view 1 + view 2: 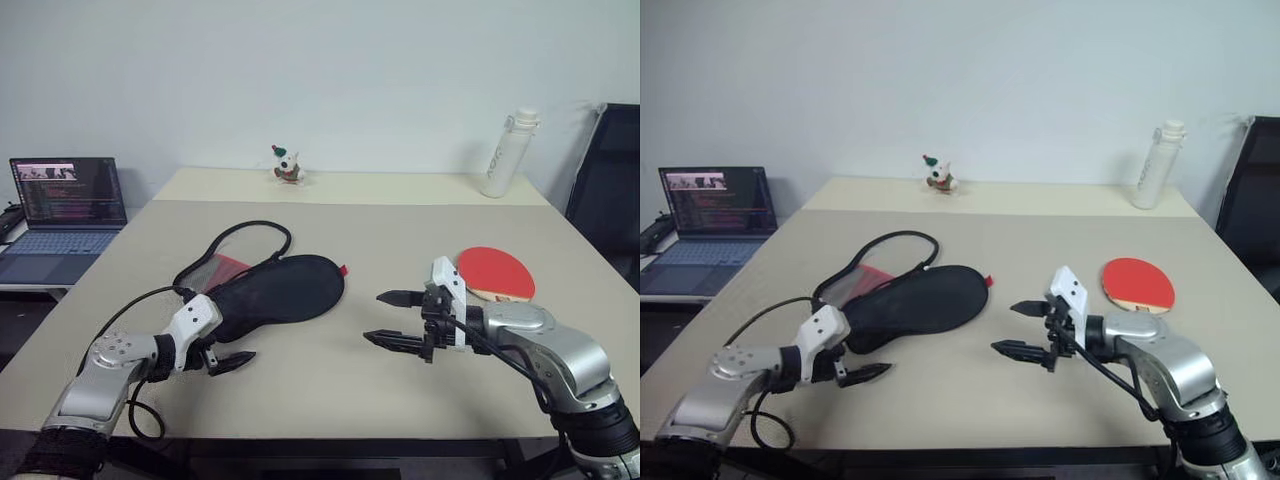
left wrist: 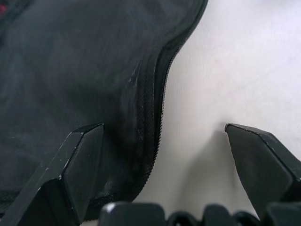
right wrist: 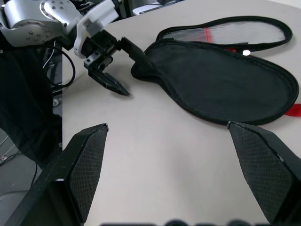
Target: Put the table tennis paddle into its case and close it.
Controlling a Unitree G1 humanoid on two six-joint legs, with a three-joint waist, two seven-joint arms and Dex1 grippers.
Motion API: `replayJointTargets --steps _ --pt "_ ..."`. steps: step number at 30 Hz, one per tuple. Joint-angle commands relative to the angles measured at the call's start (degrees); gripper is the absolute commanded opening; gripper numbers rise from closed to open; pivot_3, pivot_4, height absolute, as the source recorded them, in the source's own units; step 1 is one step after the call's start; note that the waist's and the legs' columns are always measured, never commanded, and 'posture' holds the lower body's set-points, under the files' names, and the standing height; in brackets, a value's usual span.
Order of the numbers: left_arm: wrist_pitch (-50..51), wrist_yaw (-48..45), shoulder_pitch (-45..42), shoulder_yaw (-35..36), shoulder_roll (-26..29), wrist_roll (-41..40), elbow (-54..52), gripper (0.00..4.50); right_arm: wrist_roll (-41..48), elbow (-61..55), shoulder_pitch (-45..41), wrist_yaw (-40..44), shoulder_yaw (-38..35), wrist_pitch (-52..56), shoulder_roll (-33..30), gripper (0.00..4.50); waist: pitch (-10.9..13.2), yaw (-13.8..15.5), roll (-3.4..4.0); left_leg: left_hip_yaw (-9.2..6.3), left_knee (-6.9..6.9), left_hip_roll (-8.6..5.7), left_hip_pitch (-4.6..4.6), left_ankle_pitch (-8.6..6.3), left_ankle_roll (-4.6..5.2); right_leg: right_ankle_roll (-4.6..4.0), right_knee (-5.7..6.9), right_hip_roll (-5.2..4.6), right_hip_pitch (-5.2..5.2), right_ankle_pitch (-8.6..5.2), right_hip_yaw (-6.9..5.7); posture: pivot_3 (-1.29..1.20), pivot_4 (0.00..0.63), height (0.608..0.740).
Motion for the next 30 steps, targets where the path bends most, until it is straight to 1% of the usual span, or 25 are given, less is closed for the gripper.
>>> replayJointTargets --steps 1,4,6,7,8,12,15,17,18,21,24,25,27,30 --pt "-1.8 -2.1 -1.6 -0.6 1.0 1.1 2.4 4.50 0.6 -1.6 -0.7 -0.6 -1.0 -1.3 0.1 4.47 0.0 0.0 0.00 0.00 0.00 0.00 0.00 0.00 0.00 0.00 0.00 0.00 0.00 0.00 0.00 0.00 0.150 0.740" --pt "-2.9 -4.0 -2.7 -1.1 1.5 1.8 5.3 4.50 0.5 -1.4 -0.5 -1.3 -1.4 -1.9 0.3 4.47 0.0 0.0 0.00 0.01 0.01 0.00 0.00 0.00 0.00 0.00 0.04 0.00 -0.01 0.00 0.01 0.00 0.150 0.740" --pt "-3.1 -5.0 -3.1 -1.1 1.6 1.8 6.0 4.13 0.5 -1.3 -0.3 -1.8 -1.7 -2.2 0.3 4.50 0.0 0.0 0.00 0.03 0.02 0.01 0.00 0.00 0.00 -0.01 0.11 0.00 -0.06 -0.01 0.01 0.00 0.150 0.740" --pt "-2.6 -6.1 -3.0 -1.1 1.8 1.4 5.9 3.86 0.5 -1.2 -0.2 -2.0 -1.7 -2.2 0.3 4.50 0.0 0.0 0.00 0.05 0.03 0.01 0.00 0.00 0.00 -0.03 0.15 0.00 -0.09 -0.02 0.03 0.00 0.150 0.740" --pt "-2.1 -6.9 -2.9 -1.1 2.0 1.2 5.3 3.58 0.5 -1.2 -0.1 -2.1 -1.8 -2.3 0.2 4.50 0.0 -0.1 0.00 0.08 0.03 0.02 0.00 0.00 0.00 -0.04 0.21 0.00 -0.13 -0.03 0.04 0.00 0.150 0.740" --pt "-0.1 -8.2 -1.9 -0.5 2.1 0.5 2.8 2.09 0.3 -1.0 0.2 -3.0 -2.2 -2.6 0.2 4.50 0.0 -0.1 0.00 0.11 0.04 0.05 0.00 0.01 -0.01 -0.10 0.34 0.00 -0.23 -0.06 0.05 0.00 0.150 0.740" --pt "0.7 -7.3 -0.5 0.0 2.0 0.6 1.1 0.92 0.4 -0.7 0.3 -3.4 -2.4 -2.9 -0.1 4.50 0.0 -0.1 0.00 0.12 0.04 0.04 0.00 0.01 -0.01 -0.10 0.33 0.00 -0.23 -0.06 0.06 0.00 0.150 0.740" --pt "2.5 -5.2 0.4 0.9 0.8 -0.1 -1.1 0.15 0.3 -0.3 0.2 -3.3 -2.6 -3.0 -0.5 4.50 0.0 -0.1 0.00 0.14 0.05 0.04 0.00 0.01 -0.01 -0.10 0.33 -0.01 -0.23 -0.06 0.08 0.00 0.150 0.740" --pt "3.7 -3.8 0.6 1.3 -0.1 -0.6 -2.6 0.02 0.2 0.0 0.1 -3.2 -2.7 -3.1 -0.7 4.50 0.0 0.0 0.00 0.14 0.05 0.04 -0.01 0.01 -0.01 -0.10 0.32 -0.01 -0.23 -0.06 0.07 0.00 0.150 0.740" --pt "9.5 0.6 0.3 0.7 -3.8 -2.1 -9.7 0.02 0.1 1.0 -0.3 -2.6 -3.4 -3.5 -1.8 4.50 0.0 0.3 -0.03 0.11 0.08 0.04 -0.01 0.01 0.00 -0.10 0.34 -0.01 -0.20 -0.06 0.05 0.00 0.150 0.740" --pt "15.3 2.9 -1.4 -1.5 -7.5 -2.9 -15.1 0.02 0.1 1.8 -0.5 -1.8 -4.0 -3.8 -3.0 4.50 0.0 0.5 -0.07 0.04 0.15 0.01 -0.04 0.01 0.00 -0.10 0.34 -0.02 -0.14 -0.06 0.01 0.00 0.150 0.740" --pt "16.4 3.2 -1.7 -2.0 -8.1 -2.9 -16.1 0.02 0.1 1.8 -0.5 -1.7 -4.0 -3.8 -3.2 4.50 0.0 0.5 -0.07 0.03 0.17 0.00 -0.04 0.01 0.00 -0.10 0.34 -0.02 -0.13 -0.06 0.02 0.00 0.150 0.740" --pt "20.1 5.5 -4.4 -3.9 -11.6 -3.3 -17.3 0.02 0.2 2.3 -0.5 -0.8 -4.4 -4.0 -4.5 4.50 0.0 0.5 -0.06 0.03 0.17 0.00 -0.04 0.01 0.00 -0.10 0.35 0.00 -0.14 -0.06 0.03 0.00 0.150 0.740" --pt "22.9 8.6 -8.6 -7.2 -16.9 -2.3 -16.3 0.02 0.1 3.0 -0.3 0.5 -5.1 -4.5 -6.6 4.50 0.0 0.4 -0.07 0.02 0.18 -0.03 -0.04 0.02 0.00 -0.09 0.36 0.01 -0.12 -0.06 0.03 0.00 0.150 0.740"
